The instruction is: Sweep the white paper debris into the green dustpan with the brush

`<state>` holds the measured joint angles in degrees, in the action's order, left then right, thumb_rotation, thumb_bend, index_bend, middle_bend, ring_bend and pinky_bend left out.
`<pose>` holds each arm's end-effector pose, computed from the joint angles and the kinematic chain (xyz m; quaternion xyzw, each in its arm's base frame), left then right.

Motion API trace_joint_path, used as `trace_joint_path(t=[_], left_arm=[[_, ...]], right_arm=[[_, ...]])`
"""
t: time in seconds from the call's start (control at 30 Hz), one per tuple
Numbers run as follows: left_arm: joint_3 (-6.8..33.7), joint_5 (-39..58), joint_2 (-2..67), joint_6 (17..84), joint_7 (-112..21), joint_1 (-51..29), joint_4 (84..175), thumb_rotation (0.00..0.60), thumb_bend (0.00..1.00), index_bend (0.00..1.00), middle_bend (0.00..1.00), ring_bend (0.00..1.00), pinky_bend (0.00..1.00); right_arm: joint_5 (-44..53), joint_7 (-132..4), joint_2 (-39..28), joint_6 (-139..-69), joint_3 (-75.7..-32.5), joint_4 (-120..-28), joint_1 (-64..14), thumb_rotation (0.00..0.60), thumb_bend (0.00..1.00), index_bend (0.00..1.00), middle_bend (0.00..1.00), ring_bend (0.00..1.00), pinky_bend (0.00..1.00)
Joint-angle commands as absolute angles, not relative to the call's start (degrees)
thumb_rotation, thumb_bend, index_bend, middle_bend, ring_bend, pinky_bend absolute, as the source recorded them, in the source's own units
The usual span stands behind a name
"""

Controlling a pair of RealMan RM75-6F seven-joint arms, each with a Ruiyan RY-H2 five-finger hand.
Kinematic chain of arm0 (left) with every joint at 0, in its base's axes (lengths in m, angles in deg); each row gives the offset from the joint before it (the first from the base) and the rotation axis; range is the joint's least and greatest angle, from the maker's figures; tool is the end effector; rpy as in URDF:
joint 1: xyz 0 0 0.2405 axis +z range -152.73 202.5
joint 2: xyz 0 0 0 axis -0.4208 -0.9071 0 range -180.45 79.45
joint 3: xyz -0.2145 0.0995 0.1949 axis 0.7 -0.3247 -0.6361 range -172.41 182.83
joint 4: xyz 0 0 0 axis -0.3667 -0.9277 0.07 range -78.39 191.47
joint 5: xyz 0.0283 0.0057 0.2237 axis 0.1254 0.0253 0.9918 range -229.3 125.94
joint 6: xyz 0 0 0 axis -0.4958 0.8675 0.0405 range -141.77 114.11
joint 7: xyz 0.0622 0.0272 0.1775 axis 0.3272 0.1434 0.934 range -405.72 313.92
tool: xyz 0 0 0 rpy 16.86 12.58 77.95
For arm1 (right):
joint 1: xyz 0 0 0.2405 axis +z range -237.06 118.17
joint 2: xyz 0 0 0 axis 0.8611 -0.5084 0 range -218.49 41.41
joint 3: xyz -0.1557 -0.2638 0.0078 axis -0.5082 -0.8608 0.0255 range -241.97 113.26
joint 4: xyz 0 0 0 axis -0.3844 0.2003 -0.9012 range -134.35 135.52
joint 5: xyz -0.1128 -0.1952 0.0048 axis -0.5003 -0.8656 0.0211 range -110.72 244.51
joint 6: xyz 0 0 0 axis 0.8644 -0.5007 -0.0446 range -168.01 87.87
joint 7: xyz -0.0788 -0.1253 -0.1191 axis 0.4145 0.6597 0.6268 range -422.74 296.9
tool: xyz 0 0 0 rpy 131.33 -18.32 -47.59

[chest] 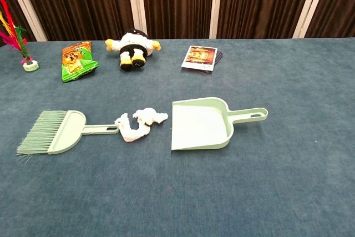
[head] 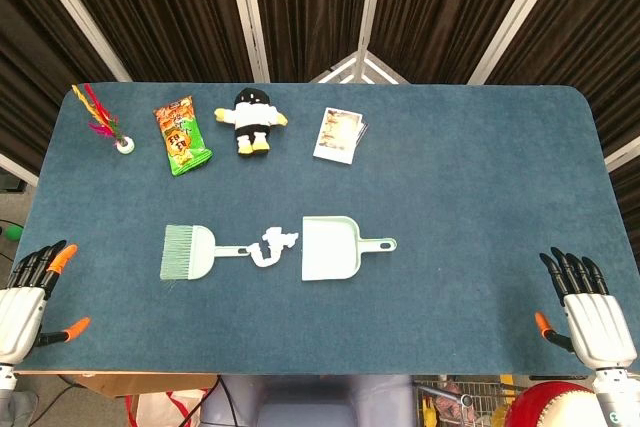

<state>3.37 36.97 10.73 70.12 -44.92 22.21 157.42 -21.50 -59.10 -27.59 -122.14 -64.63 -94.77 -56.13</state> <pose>-0.3424 0.1973 0.1505 -0.6044 -0.4417 -0.3782 0.5445 -0.3629 -0.2083 0.1601 0.6352 -0.3953 0.3359 0.5723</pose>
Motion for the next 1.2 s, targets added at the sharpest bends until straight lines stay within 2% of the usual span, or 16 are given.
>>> trace_joint_path(t=[0.03, 0.47, 0.53, 0.57, 0.63, 0.67, 0.7, 0.77, 0.87, 0.93, 1.2], left_arm=[[3.33, 36.93, 10.67, 70.05, -44.92, 22.23, 157.48, 0.6, 0.0, 0.0, 0.0, 0.0, 0.0], [3.36, 37.14, 10.77, 70.2, -44.77, 22.22, 157.46, 0.6, 0.0, 0.0, 0.0, 0.0, 0.0], [3.39, 37.4, 10.79, 70.37, -44.62, 22.21, 157.41, 0.6, 0.0, 0.0, 0.0, 0.0, 0.0], [3.4, 37.48, 10.82, 70.51, -44.58, 22.24, 157.37, 0.6, 0.0, 0.0, 0.0, 0.0, 0.0], [3.44, 37.46, 10.87, 70.67, -44.72, 22.31, 157.4, 0.6, 0.0, 0.0, 0.0, 0.0, 0.0], [3.48, 37.41, 10.88, 70.71, -44.75, 22.33, 157.41, 0.6, 0.0, 0.0, 0.0, 0.0, 0.0], [3.56, 37.33, 10.89, 70.76, -44.73, 22.32, 157.47, 0.6, 0.0, 0.0, 0.0, 0.0, 0.0], [3.66, 37.37, 10.94, 70.84, -44.66, 22.28, 157.59, 0.6, 0.0, 0.0, 0.0, 0.0, 0.0], [3.57, 37.39, 11.09, 70.7, -44.09, 22.26, 157.43, 0.6, 0.0, 0.0, 0.0, 0.0, 0.0], [3.54, 37.25, 11.04, 70.61, -44.1, 22.28, 157.57, 0.6, 0.0, 0.0, 0.0, 0.0, 0.0], [3.66, 36.7, 10.87, 70.0, -44.06, 22.04, 157.73, 0.6, 0.0, 0.0, 0.0, 0.0, 0.0]], right_arm=[[-21.56, -59.16, -27.57, -122.24, -64.67, -94.7, -56.19, 0.6, 0.36, 0.0, 0.0, 0.0, 0.0], [-21.53, -58.93, -27.27, -121.45, -64.51, -95.67, -55.62, 0.6, 0.36, 0.0, 0.0, 0.0, 0.0], [-21.55, -58.55, -27.17, -120.78, -64.1, -96.21, -54.89, 0.6, 0.36, 0.0, 0.0, 0.0, 0.05], [-21.32, -58.41, -27.13, -120.31, -63.86, -96.7, -54.52, 0.6, 0.36, 0.0, 0.01, 0.04, 0.12], [-20.65, -58.23, -26.95, -119.34, -63.16, -97.98, -53.64, 0.6, 0.36, 0.0, 0.13, 0.19, 0.32], [-20.18, -57.93, -26.86, -118.76, -62.68, -98.68, -53.1, 0.6, 0.36, 0.0, 0.25, 0.31, 0.43], [-19.56, -57.55, -26.63, -118.07, -62.09, -99.37, -52.43, 0.6, 0.36, 0.0, 0.35, 0.41, 0.51], [-18.02, -56.94, -26.04, -116.25, -60.95, -100.52, -50.98, 0.6, 0.36, 0.05, 0.51, 0.56, 0.61], [-14.4, -55.61, -24.64, -112.68, -58.96, -102.18, -48.34, 0.6, 0.36, 0.17, 0.65, 0.7, 0.68], [-12.37, -54.25, -23.64, -110.82, -57.95, -102.57, -46.83, 0.6, 0.36, 0.22, 0.71, 0.75, 0.7], [-5.67, -45.13, -17.51, -105.73, -55.19, -101.34, -40.92, 0.6, 0.36, 0.29, 0.82, 0.84, 0.76]])
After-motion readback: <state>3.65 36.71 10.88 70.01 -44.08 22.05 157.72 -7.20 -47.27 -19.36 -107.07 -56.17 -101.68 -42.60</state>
